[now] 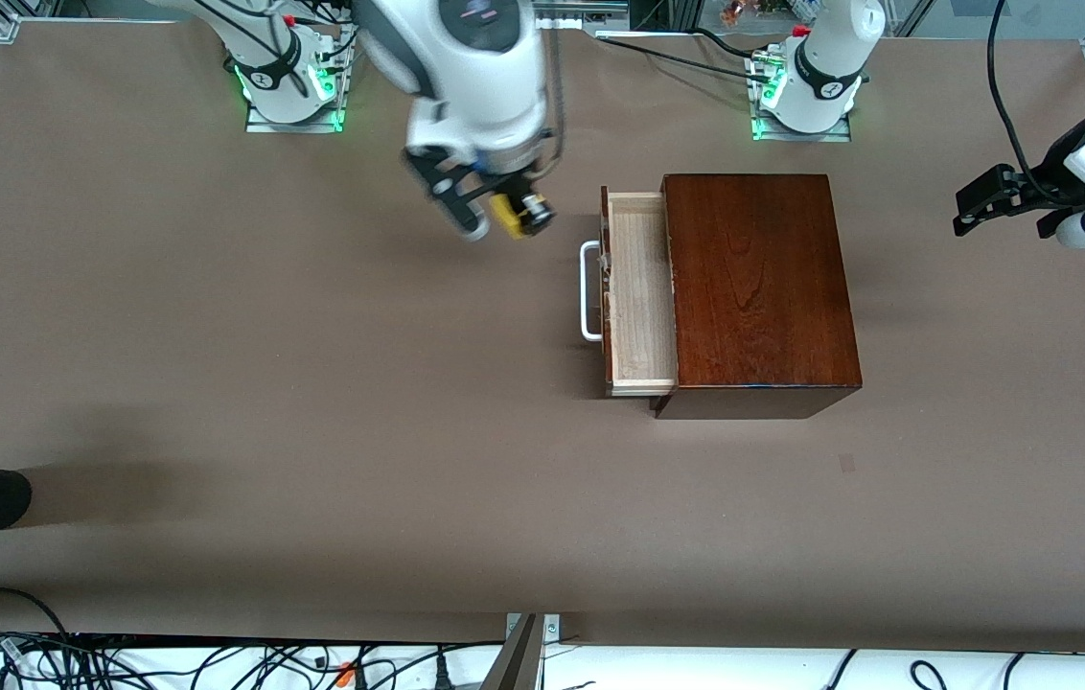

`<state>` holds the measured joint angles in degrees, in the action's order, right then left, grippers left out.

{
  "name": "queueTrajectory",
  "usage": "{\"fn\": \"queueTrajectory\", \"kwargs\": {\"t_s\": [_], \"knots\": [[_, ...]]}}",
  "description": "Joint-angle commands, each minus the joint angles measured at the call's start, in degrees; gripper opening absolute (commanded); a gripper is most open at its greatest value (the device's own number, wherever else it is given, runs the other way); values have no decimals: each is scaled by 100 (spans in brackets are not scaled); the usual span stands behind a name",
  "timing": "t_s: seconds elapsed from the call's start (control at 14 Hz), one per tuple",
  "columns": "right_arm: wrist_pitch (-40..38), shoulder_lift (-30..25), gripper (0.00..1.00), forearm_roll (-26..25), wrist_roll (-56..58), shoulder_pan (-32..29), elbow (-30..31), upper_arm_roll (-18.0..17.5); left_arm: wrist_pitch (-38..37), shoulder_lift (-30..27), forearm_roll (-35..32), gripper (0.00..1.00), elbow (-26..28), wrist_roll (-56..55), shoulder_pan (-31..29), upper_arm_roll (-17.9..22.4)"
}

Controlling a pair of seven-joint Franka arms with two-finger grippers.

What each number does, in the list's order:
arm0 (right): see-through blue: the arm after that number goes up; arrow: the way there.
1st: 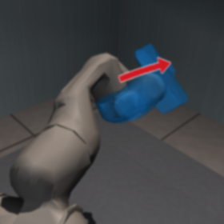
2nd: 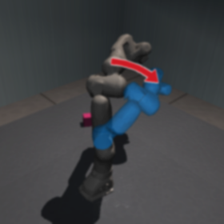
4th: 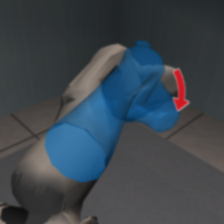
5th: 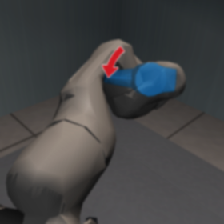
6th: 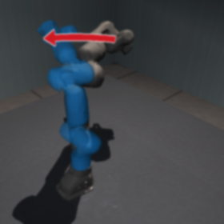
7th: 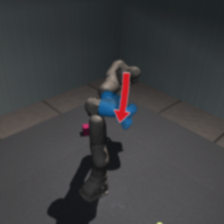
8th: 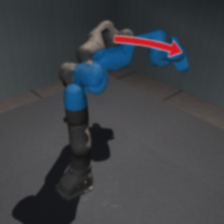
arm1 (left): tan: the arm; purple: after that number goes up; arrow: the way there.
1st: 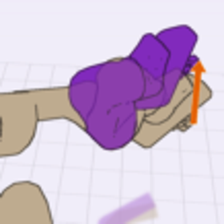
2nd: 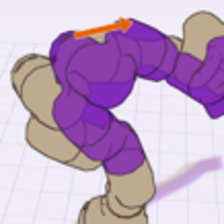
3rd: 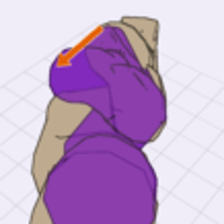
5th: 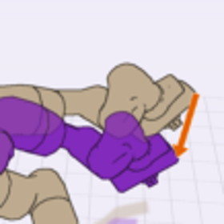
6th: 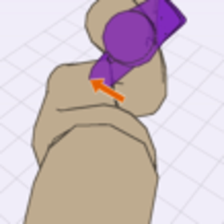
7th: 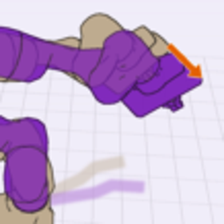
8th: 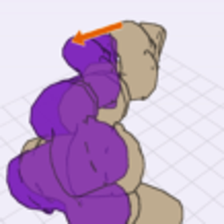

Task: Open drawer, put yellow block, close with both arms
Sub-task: 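Carry the yellow cube with the right gripper over the open drawer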

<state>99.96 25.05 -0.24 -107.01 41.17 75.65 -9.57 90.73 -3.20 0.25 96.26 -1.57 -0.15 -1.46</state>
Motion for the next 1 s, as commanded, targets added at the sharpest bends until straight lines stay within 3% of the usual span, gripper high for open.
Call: {"fn": "queueTrajectory", "kwargs": {"t_s": [0.0,0.36,0.71,0.93], "knots": [[513,219,0,-11,-1660,417,-24,52,-65,-76,37,100,16,-1,-3,5],[972,816,0,-107,-3315,954,-321,78,-65,-84,37,100,16,-1,-3,5],[1227,1466,0,-152,-3853,1104,-928,96,-65,-84,37,100,16,-1,6,5],[1385,1660,0,-301,-3897,1147,-955,96,-82,-76,37,100,16,7,-3,14]]}}
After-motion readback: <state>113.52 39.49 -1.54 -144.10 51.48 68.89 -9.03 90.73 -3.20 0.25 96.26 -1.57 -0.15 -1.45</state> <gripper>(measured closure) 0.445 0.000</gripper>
